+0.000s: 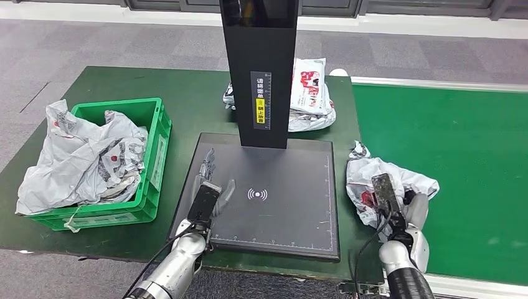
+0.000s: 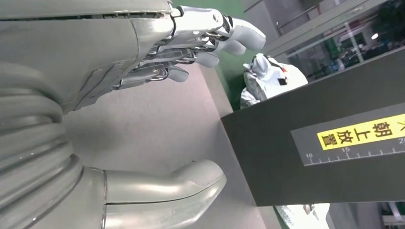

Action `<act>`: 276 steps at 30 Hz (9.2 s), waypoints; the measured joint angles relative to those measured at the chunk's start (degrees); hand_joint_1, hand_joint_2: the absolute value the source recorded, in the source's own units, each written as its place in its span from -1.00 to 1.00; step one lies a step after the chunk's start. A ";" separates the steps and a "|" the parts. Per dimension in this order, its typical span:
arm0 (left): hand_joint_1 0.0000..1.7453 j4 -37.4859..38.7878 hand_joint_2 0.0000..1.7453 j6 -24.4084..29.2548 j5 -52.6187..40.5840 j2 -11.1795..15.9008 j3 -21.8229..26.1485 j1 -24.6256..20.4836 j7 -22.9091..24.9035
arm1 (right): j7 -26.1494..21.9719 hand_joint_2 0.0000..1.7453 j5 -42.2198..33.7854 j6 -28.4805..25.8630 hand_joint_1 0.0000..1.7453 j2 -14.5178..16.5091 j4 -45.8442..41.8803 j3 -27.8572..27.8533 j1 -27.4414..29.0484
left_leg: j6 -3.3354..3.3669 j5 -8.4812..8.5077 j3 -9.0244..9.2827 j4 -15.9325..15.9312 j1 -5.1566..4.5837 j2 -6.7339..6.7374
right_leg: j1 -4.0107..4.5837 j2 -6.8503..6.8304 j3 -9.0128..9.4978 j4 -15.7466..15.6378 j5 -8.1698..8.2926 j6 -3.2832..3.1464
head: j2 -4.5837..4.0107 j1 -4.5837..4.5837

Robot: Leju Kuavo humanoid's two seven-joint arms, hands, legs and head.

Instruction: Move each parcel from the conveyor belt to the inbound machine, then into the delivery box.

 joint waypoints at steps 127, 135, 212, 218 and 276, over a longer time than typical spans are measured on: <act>-1.00 11.70 1.00 4.66 7.12 -1.83 -5.11 -12.33 -6.97 | -16.83 -1.00 -44.04 14.12 -1.00 3.60 2.46 34.69 -16.75 | -0.07 0.16 -0.33 0.04 0.00 0.02 | 0.01 0.06 -0.39 0.05 0.11 -0.05 | 0.00 -0.01; -1.00 10.57 1.00 4.97 7.86 -1.88 -5.09 -12.34 -8.48 | -19.92 -1.00 -41.59 8.80 -1.00 2.89 0.14 32.36 -13.88 | -0.07 0.16 -0.33 0.04 -0.01 0.03 | 0.00 0.07 -0.39 0.05 0.11 -0.05 | 0.00 -0.01; 1.00 23.58 1.00 -0.22 -6.74 -8.84 -52.18 -21.48 10.34 | -17.74 -1.00 -31.46 5.61 -1.00 7.26 -20.65 15.21 3.43 | 0.05 0.14 -0.15 0.07 -0.02 -0.07 | -0.07 -0.08 -0.13 0.01 0.12 0.01 | 0.00 -0.01; 1.00 22.89 1.00 3.37 -6.27 -8.82 -50.38 -21.25 9.14 | -17.73 -1.00 -31.50 5.27 -1.00 7.26 -21.48 15.16 4.00 | 0.05 0.14 -0.16 0.07 -0.02 -0.07 | -0.07 -0.07 -0.15 0.01 0.12 0.00 | 0.00 -0.01; 1.00 -4.04 1.00 17.71 -78.06 38.47 4.50 -32.87 49.76 | -18.15 -1.00 -35.28 2.06 -1.00 3.85 -27.43 13.95 10.16 | -0.23 0.32 -0.41 -0.01 0.14 0.28 | 0.16 0.29 -0.64 0.13 0.22 -0.23 | 0.00 -0.01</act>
